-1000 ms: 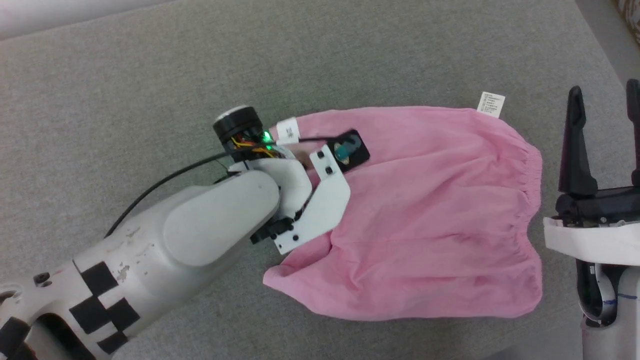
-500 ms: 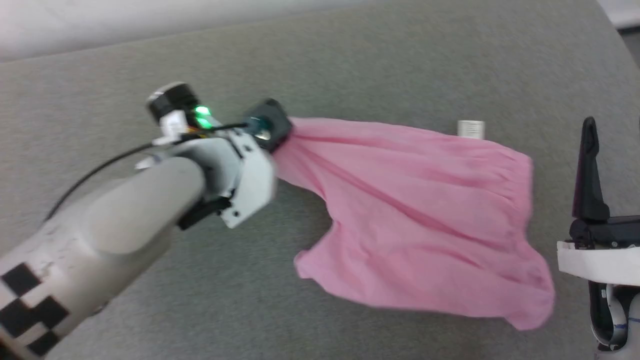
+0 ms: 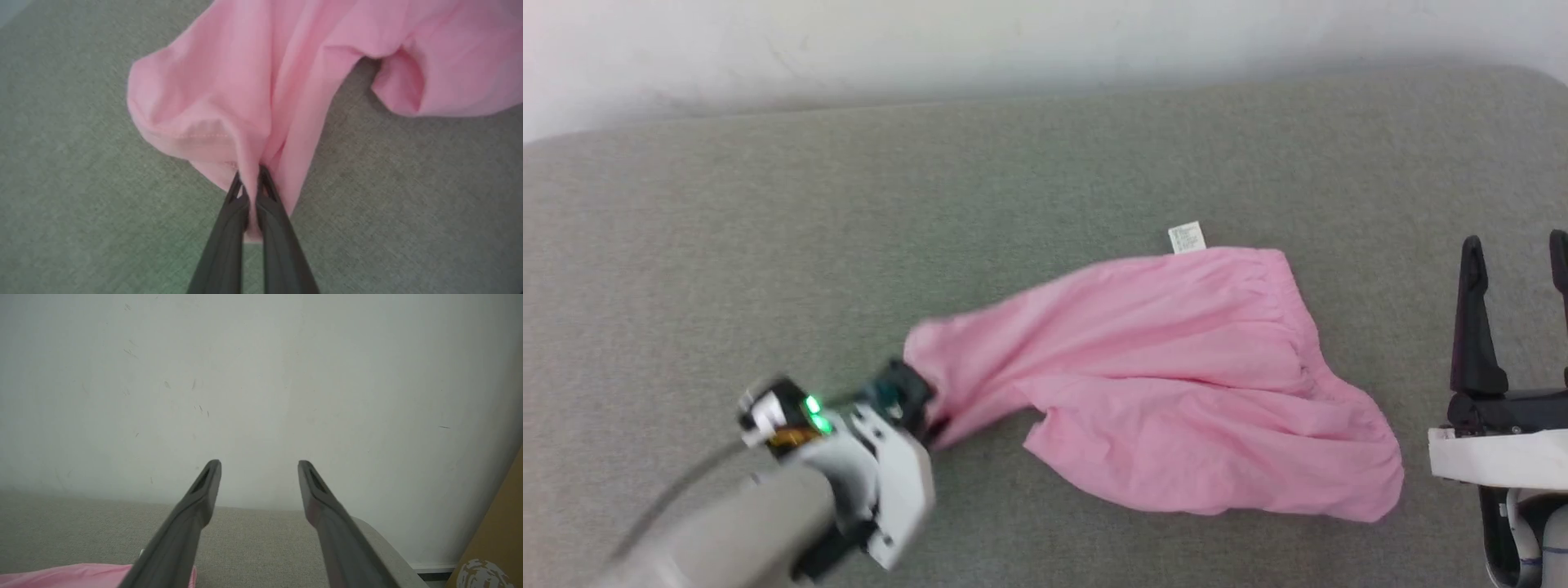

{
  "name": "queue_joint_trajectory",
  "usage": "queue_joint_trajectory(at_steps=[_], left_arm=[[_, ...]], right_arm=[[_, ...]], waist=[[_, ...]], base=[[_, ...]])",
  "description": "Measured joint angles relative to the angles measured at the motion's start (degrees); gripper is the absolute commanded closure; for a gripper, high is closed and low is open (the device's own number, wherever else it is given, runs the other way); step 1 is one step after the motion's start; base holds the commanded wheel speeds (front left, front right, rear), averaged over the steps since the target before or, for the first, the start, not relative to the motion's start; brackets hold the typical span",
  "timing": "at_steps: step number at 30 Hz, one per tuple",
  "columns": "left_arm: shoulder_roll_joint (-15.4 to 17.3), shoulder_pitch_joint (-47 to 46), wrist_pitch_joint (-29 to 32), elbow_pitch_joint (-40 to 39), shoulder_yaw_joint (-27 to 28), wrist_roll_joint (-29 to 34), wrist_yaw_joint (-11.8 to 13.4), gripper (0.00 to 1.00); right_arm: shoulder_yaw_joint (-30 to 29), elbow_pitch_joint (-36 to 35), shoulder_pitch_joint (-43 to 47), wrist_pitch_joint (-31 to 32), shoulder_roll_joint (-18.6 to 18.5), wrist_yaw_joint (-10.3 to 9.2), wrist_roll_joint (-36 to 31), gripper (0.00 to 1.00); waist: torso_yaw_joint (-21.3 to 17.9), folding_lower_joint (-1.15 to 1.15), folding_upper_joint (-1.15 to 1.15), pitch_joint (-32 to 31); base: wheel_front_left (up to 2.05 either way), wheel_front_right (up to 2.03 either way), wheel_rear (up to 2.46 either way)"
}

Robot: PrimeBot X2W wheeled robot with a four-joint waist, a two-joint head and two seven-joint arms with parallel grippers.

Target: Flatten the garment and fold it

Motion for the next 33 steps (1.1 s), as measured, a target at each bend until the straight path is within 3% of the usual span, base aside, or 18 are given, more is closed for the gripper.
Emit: queue_joint_trajectory(at_steps=[5,6,7,11,19,22,28,33], left_arm=[[-4.0,2.9,-1.0,3.3,-0.4,-1.7,-0.5,1.00],[-4.5,2.9,-1.5,4.1,-0.3,-2.0,-0.6,0.78],[-4.9,3.0,-2.2,4.5,-0.1,-2.2,-0.7,0.00],[-4.8,2.7,-4.0,4.6,2.0,-3.4,-0.9,0.00],[2.9,-7.1,-3.0,-0.5,7.7,-3.1,-1.4,0.00],[3.2,-10.0,0.5,-0.3,9.1,-5.8,-3.2,0.00],[1.6,-13.8,13.2,3.5,6.5,-10.7,-8.2,0.00],[-0.6,-16.7,21.4,7.6,2.1,-10.9,-9.5,0.00]], right_arm=[[-0.3,0.8,0.9,0.0,0.0,0.00,-0.3,0.00],[-0.3,0.9,1.1,0.0,0.0,0.00,-0.3,0.00],[-0.4,1.0,1.2,0.0,0.0,0.00,-0.3,0.00],[-0.6,1.1,2.2,0.0,0.0,0.00,-0.3,0.00],[-0.4,1.1,2.4,0.0,0.0,0.00,-0.2,0.00],[-0.2,1.1,2.3,0.0,0.0,0.00,-0.2,0.00],[-0.1,1.2,1.8,0.0,0.0,0.00,0.2,0.00],[0.5,2.0,0.6,0.0,0.0,0.00,0.2,0.00]], waist=[[1.3,0.00,0.00,-1.7],[1.5,0.00,0.00,-2.0],[1.7,0.00,0.00,-2.3],[2.6,0.01,0.00,-3.4],[3.5,0.01,0.00,-4.4],[3.4,0.01,0.00,-3.9],[2.3,0.02,0.00,-2.3],[0.8,0.02,0.00,-0.5]], base=[[0.00,0.00,0.00],[0.00,0.00,0.00],[0.00,0.00,0.00],[0.00,0.00,0.00],[0.00,0.00,0.00],[0.00,0.00,0.00],[0.00,0.00,0.00],[0.00,0.00,0.00]])
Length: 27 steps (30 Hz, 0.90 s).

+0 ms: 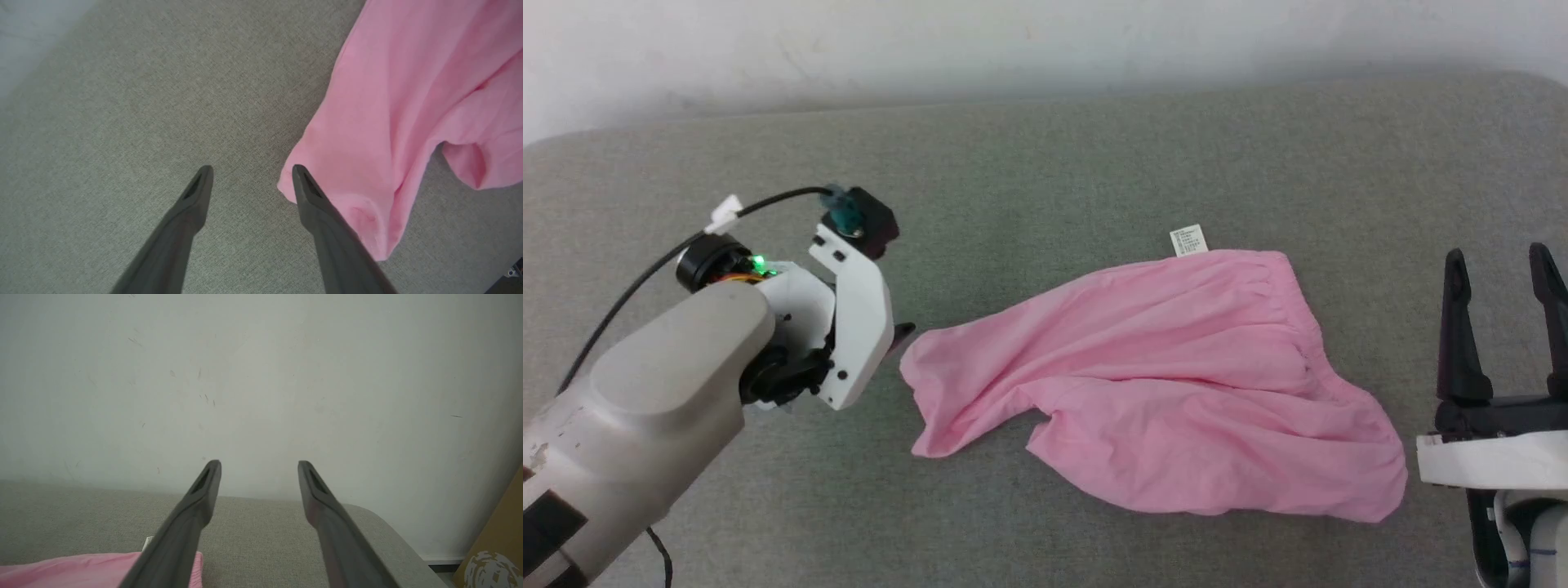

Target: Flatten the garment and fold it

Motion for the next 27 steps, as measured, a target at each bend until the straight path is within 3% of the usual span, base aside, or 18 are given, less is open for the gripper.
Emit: queue_joint_trajectory(at_steps=[11,12,13,16,20,27], left_arm=[[-2.4,-1.4,11.1,2.3,-4.8,3.4,-0.5,0.00],[-2.2,-1.4,11.9,1.6,-4.7,4.2,-0.5,0.18],[-2.0,-1.3,12.4,0.9,-4.6,4.8,-0.5,1.00],[-1.6,-0.7,11.5,-0.5,-4.4,4.2,-0.5,1.00],[-1.3,-0.6,5.2,0.1,-4.3,1.0,-0.5,1.00],[1.0,-1.1,-6.1,1.6,-1.3,-0.3,-0.5,1.00]], right_arm=[[0.8,0.5,-3.3,0.0,0.0,0.00,0.1,0.00],[0.8,0.5,-3.4,0.0,0.0,0.00,0.1,0.00],[0.8,0.5,-3.4,0.0,0.0,0.00,0.1,0.00],[0.3,0.5,-3.4,0.0,0.0,0.00,-0.4,0.00],[0.6,0.4,-4.0,0.0,-1.7,0.00,-1.6,0.00],[5.6,1.9,-10.5,0.0,-11.3,0.01,-1.7,0.00]], waist=[[-4.3,0.00,0.00,4.1],[-4.6,0.00,0.00,4.4],[-4.9,0.00,0.00,4.7],[-5.2,0.00,0.00,5.2],[-4.5,0.00,0.00,4.9],[-1.5,-0.01,0.00,3.2]], base=[[0.00,0.00,0.00],[0.00,0.00,0.00],[0.00,0.00,0.00],[0.00,0.00,0.00],[0.00,0.00,0.00],[0.00,0.00,0.00]])
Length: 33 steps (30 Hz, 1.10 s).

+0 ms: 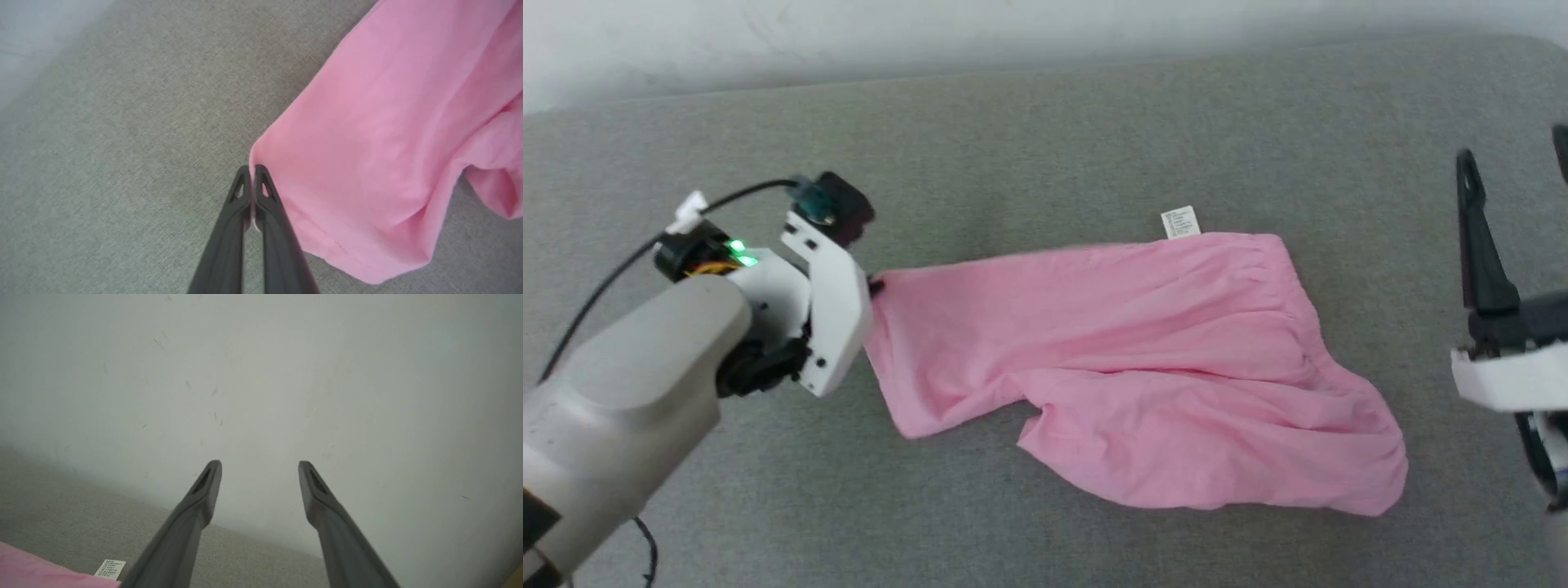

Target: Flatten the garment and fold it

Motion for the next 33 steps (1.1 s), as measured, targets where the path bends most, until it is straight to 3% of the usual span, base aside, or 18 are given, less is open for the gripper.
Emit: queue_joint_trajectory(at_steps=[3,6,13,16,19,22,30,33], left_arm=[[1.5,-0.4,-2.1,-0.5,0.5,0.0,0.0,1.00],[1.9,-0.5,-3.2,-1.1,0.8,0.0,0.0,1.00],[0.9,-0.5,-5.1,-2.0,0.8,0.5,0.1,1.00],[-0.2,-0.7,-5.6,-1.9,0.8,0.9,0.1,1.00],[-1.3,-1.5,-6.1,-1.8,0.8,1.3,0.1,1.00],[-2.6,-2.8,-6.8,-1.4,0.8,1.6,0.1,1.00],[-5.6,-5.2,-8.9,0.5,0.7,2.2,0.1,1.00],[-6.2,-5.4,-9.6,1.3,0.5,2.2,0.1,1.00]], right_arm=[[4.4,3.8,-4.8,0.4,-5.6,-0.01,1.9,0.00],[11.0,8.2,-10.5,7.1,-12.2,-0.01,6.9,0.00],[37.3,11.3,-25.1,34.2,-29.4,0.00,27.0,0.00],[47.0,11.0,-31.3,46.0,-33.6,0.00,37.1,0.00],[52.9,11.4,-37.4,53.0,-34.7,0.00,43.3,0.00],[56.5,13.9,-41.9,55.7,-33.9,0.00,47.0,0.00],[65.9,23.8,-44.6,53.4,-30.7,-0.01,51.3,0.00],[68.7,25.3,-45.8,52.3,-31.1,-0.07,52.8,0.00]], waist=[[1.2,-0.01,0.00,-0.4],[2.5,0.00,0.00,-0.4],[5.2,0.00,0.00,1.6],[6.2,0.00,0.00,2.9],[7.2,0.00,0.00,4.4],[8.2,0.01,0.00,5.9],[11.6,0.01,0.00,9.5],[12.7,-0.02,0.00,10.4]], base=[[0.00,0.00,0.00],[0.00,0.00,0.00],[0.00,0.00,0.00],[0.00,0.00,0.00],[0.00,0.00,0.00],[0.00,0.00,0.00],[0.00,0.00,0.00],[0.00,0.00,0.00]])
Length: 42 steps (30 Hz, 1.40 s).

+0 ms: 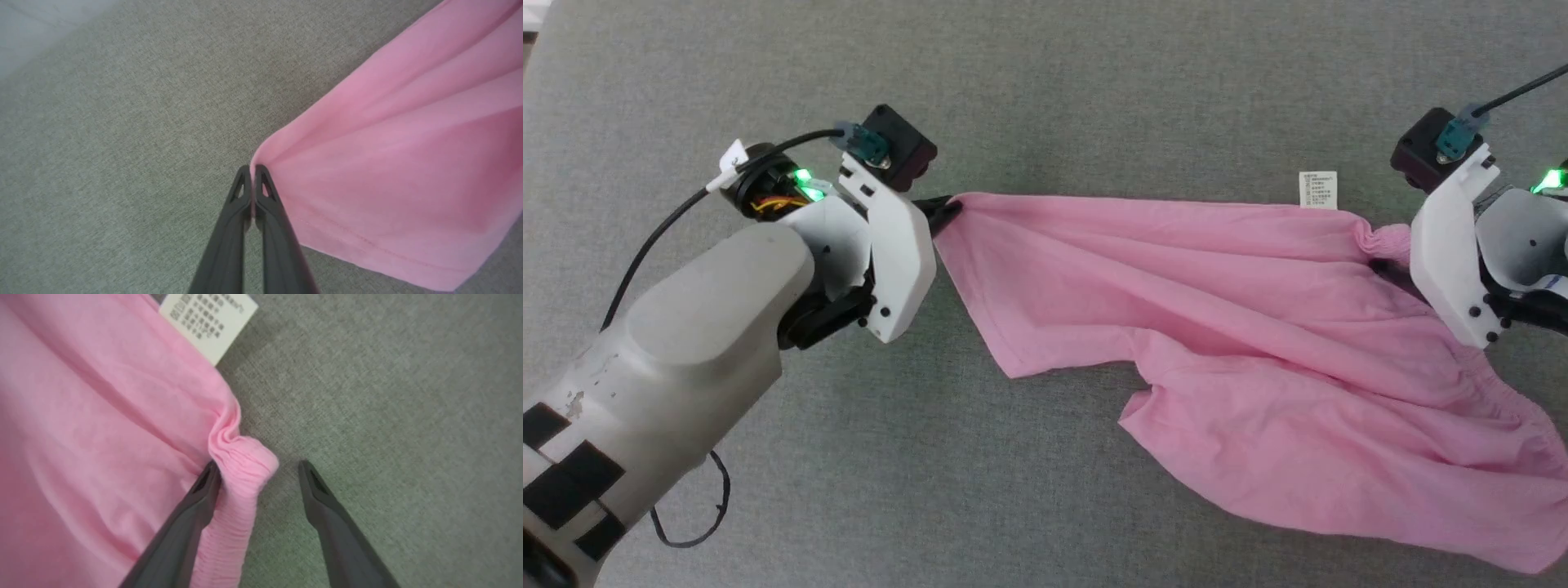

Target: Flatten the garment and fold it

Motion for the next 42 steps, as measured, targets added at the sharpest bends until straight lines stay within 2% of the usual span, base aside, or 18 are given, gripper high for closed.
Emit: queue_joint_trajectory(at_steps=[2,3,4,9,13,18,22,27,33,39,42], left_arm=[[0.0,0.0,-0.3,0.5,-0.2,0.0,0.0,1.00],[0.0,0.0,-0.5,0.8,-0.3,-0.1,0.0,1.00],[0.0,0.0,-0.6,1.0,-0.5,-0.1,-0.1,1.00],[0.2,0.1,-2.9,2.1,-0.9,-0.2,-0.1,1.00],[0.4,0.1,-7.3,2.8,-0.3,-0.2,-0.1,1.00],[1.5,-1.0,-12.3,3.5,1.5,1.0,0.1,1.00],[1.9,-5.7,-16.5,3.7,3.8,3.6,2.6,1.00],[0.9,-13.8,-20.8,3.7,7.0,7.0,6.4,1.00],[-0.2,-26.0,-23.7,4.8,10.1,11.7,10.4,1.00],[-0.4,-37.4,-25.1,5.8,14.0,13.5,12.3,1.00],[-0.5,-41.1,-25.6,7.0,15.7,13.5,12.4,1.00]], right_arm=[[1.5,0.4,-1.0,-1.5,-0.4,0.02,1.2,0.03],[2.0,0.7,-1.3,-2.8,-0.6,0.09,1.5,0.80],[2.6,1.0,-1.5,-4.3,-0.5,0.12,1.6,1.00],[4.6,3.6,-2.2,-15.5,1.2,0.08,1.2,1.00],[3.8,4.4,-2.8,-25.5,2.2,0.07,0.8,1.00],[-0.7,6.7,-6.1,-36.3,2.4,0.07,-1.7,1.00],[-5.4,9.0,-8.7,-41.9,3.9,0.07,-4.3,1.00],[-12.1,12.2,-14.7,-44.7,6.0,0.08,-9.1,1.00],[-18.9,14.7,-25.3,-44.4,9.2,0.07,-14.6,1.00],[-21.7,15.2,-36.1,-43.1,10.5,0.07,-20.1,1.00],[-22.6,16.1,-40.4,-42.7,11.4,0.07,-22.6,1.00]], waist=[[0.5,0.01,0.00,0.4],[0.5,0.01,0.00,0.4],[0.5,0.01,0.00,0.4],[0.0,0.04,0.00,-1.0],[-0.9,0.03,0.00,-3.4],[-2.3,0.02,0.00,-6.8],[-4.0,0.02,0.00,-8.4],[-5.7,0.01,0.00,-8.2],[-6.3,0.02,0.00,-4.9],[-6.3,0.03,0.00,-0.2],[-6.3,0.03,0.00,2.0]], base=[[0.00,0.00,0.00],[0.00,0.00,0.00],[0.00,0.00,0.00],[0.00,0.00,0.00],[0.00,0.00,0.00],[0.00,0.00,0.00],[0.00,0.00,0.00],[0.00,0.00,0.00],[0.00,0.00,0.00],[0.00,0.00,0.00],[0.00,0.00,0.00]])
